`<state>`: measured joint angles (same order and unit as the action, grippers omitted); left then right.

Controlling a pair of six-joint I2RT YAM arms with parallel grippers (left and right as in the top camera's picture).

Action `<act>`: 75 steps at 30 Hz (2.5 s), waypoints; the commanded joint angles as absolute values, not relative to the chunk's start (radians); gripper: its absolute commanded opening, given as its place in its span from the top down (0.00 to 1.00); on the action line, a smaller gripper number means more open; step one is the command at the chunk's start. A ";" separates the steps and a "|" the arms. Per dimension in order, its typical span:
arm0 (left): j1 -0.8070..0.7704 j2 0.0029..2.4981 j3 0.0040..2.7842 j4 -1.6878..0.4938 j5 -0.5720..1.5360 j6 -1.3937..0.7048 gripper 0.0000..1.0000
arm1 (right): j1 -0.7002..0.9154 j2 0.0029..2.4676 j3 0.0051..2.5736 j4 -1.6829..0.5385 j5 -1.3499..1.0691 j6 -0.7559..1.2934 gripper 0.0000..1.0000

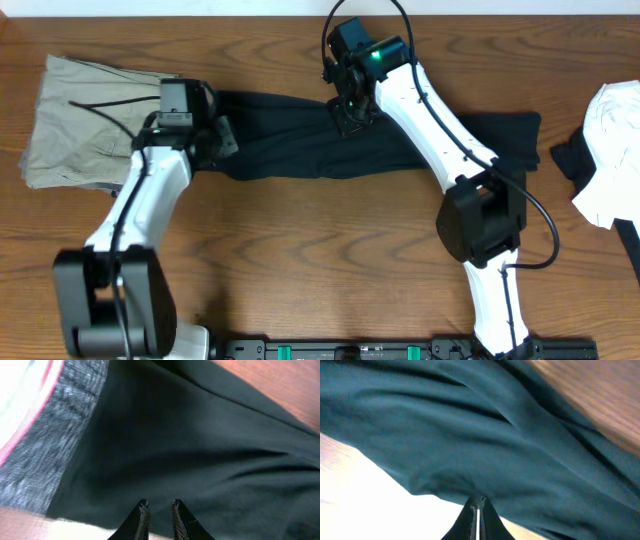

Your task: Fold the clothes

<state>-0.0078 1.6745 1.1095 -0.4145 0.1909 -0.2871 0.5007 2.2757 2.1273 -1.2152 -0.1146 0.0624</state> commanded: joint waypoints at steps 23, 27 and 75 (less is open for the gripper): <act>0.020 1.919 1.111 -0.285 -0.038 -0.258 0.81 | 0.322 2.496 2.112 -1.039 -0.196 0.057 0.97; 0.045 1.919 1.111 -0.270 -0.083 -0.258 0.81 | 0.278 2.496 2.112 -1.010 -0.163 0.046 0.97; -0.093 1.788 1.111 -0.189 0.094 -0.210 0.77 | 0.210 2.491 2.322 -1.380 -0.165 0.064 0.98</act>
<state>-0.0551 1.7416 1.1091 -0.1886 0.0639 -0.2153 0.2062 2.4805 2.3501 -1.3788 -0.1341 0.0704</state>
